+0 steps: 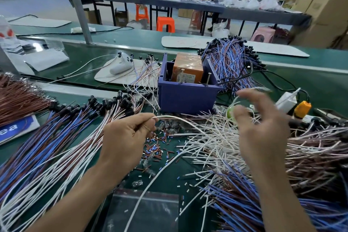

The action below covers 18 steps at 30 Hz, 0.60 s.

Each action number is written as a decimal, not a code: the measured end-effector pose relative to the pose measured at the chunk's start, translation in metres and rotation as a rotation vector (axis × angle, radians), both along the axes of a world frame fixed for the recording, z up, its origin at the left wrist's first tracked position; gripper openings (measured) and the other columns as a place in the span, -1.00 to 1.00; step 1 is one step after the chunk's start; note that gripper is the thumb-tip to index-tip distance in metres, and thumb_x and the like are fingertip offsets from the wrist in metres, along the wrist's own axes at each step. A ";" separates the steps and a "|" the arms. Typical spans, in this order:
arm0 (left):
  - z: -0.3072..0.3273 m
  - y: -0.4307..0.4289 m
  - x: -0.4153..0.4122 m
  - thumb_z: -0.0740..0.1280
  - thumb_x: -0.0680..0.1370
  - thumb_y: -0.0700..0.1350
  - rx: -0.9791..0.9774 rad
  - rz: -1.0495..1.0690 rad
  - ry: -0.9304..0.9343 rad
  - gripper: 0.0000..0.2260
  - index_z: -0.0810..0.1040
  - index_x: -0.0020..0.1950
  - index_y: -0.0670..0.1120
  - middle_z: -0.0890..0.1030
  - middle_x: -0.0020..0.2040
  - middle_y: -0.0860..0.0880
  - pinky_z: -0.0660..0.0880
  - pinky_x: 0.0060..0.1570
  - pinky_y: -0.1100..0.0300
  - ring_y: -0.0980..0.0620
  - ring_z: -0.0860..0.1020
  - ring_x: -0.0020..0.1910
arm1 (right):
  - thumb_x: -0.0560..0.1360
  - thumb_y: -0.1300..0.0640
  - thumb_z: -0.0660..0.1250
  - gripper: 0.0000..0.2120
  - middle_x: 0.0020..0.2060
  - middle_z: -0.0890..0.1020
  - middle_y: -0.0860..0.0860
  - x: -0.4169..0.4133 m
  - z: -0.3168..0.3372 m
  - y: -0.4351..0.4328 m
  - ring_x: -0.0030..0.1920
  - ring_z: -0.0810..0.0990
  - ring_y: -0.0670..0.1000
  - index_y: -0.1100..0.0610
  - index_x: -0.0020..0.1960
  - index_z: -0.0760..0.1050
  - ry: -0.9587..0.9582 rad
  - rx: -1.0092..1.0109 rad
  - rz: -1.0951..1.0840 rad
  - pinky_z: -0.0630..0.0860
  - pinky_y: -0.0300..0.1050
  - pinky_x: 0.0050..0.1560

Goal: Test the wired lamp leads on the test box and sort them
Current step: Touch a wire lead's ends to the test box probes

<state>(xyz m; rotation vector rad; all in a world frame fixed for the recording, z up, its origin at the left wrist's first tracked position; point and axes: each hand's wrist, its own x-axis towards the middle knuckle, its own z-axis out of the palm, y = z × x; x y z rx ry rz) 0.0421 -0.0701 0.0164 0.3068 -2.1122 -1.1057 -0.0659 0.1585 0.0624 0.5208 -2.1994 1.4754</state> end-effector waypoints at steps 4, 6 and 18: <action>0.001 0.002 0.001 0.42 0.49 0.07 0.020 -0.061 0.042 -0.74 0.64 0.15 0.33 0.71 -0.15 0.31 0.61 -0.13 0.34 0.18 0.70 -0.18 | 0.60 0.23 0.34 -0.67 0.09 0.68 -0.23 0.020 -0.005 -0.047 -0.08 0.57 -0.36 -0.12 0.25 0.63 -0.069 0.325 0.358 0.43 -0.50 -0.07; -0.001 -0.001 0.001 0.47 0.53 0.01 -0.010 -0.083 0.038 -0.78 0.68 0.16 0.23 0.71 -0.12 0.31 0.57 -0.10 0.41 0.23 0.69 -0.14 | 0.63 0.17 0.31 -0.74 -0.01 0.71 -0.22 0.025 -0.003 -0.062 0.00 0.59 -0.30 -0.12 0.19 0.65 -0.179 0.385 0.485 0.43 -0.50 -0.01; 0.006 -0.016 -0.001 0.45 0.57 -0.11 0.119 0.022 0.029 -0.69 0.69 -0.01 0.38 0.73 -0.23 0.15 0.67 -0.18 0.03 0.07 0.68 -0.27 | 0.62 0.13 0.30 -0.75 -0.42 0.59 -0.01 0.007 0.020 -0.045 -0.53 0.36 -0.15 0.01 -0.22 0.60 -0.240 0.200 0.373 0.22 -0.30 -0.51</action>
